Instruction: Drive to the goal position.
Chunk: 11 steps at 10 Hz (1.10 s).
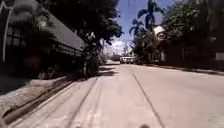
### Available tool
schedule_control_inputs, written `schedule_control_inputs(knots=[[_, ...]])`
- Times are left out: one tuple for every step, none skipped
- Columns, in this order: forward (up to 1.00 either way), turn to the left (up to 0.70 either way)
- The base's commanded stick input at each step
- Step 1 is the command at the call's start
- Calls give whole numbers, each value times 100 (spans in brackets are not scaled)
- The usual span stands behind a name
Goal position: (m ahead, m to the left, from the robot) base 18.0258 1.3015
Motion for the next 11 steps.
schedule_control_inputs(knots=[[100,0],[100,0],[100,0],[100,0],[100,0],[100,0],[100,0],[100,0],[100,0],[100,0],[100,0]])
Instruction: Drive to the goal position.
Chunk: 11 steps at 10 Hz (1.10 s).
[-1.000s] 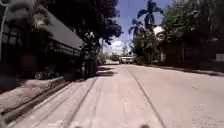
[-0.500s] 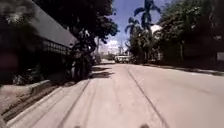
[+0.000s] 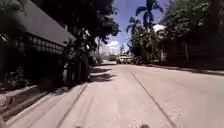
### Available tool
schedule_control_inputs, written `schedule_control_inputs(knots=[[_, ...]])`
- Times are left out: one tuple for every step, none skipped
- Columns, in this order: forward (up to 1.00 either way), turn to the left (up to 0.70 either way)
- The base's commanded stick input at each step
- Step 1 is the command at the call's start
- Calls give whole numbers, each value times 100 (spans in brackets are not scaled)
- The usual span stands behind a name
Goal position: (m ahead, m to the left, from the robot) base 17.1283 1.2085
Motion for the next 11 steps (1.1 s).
schedule_control_inputs(knots=[[100,0],[100,-15],[100,-27],[100,-10],[100,0],[100,0],[100,0],[100,0],[100,0],[100,0],[100,0]])
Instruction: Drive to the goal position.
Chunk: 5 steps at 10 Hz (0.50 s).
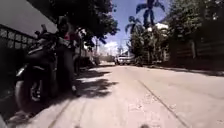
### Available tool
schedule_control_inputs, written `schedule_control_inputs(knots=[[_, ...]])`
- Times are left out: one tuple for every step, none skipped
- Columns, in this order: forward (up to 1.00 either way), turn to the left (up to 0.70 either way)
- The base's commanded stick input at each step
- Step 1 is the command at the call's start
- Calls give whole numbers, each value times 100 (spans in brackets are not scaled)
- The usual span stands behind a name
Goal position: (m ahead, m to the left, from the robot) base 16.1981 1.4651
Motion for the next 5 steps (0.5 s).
schedule_control_inputs(knots=[[100,0],[100,0],[100,0],[100,0],[100,0]])
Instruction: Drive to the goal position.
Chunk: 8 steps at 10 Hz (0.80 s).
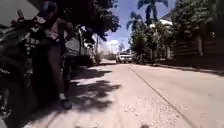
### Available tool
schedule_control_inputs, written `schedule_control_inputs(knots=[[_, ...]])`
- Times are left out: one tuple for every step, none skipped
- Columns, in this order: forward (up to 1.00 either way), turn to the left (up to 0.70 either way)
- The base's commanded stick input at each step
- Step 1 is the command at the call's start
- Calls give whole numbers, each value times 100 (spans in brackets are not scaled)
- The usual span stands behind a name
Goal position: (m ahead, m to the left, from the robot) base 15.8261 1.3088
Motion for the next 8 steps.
schedule_control_inputs(knots=[[100,0],[100,0],[100,0],[100,0],[100,0],[100,0],[100,0],[100,0]])
